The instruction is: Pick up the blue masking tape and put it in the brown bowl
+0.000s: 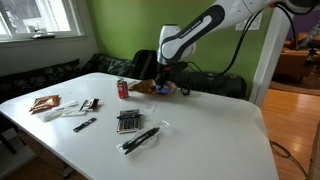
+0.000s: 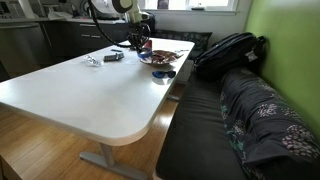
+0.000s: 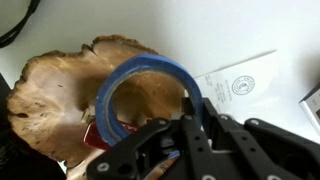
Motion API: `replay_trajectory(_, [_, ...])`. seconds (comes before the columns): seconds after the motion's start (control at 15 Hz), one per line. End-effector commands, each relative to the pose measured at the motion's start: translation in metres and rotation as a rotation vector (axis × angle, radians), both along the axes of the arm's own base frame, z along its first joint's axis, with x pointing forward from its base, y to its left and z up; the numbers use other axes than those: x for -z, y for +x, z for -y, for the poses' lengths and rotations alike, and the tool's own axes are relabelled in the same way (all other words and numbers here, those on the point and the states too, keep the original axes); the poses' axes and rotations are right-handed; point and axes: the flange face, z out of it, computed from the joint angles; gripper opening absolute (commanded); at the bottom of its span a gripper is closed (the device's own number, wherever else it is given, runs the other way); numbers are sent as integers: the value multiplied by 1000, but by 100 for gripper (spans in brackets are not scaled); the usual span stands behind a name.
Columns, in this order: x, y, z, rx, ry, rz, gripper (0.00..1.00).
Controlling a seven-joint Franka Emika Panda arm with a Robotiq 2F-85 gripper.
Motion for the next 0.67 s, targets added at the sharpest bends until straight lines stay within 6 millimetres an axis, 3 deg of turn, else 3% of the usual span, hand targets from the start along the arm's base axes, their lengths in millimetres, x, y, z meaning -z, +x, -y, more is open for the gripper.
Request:
replay_trajectory(0.0, [3,12,5,45,48,-1,3])
replay_trajectory(0.6, [14,29,10,270,78,-10,3])
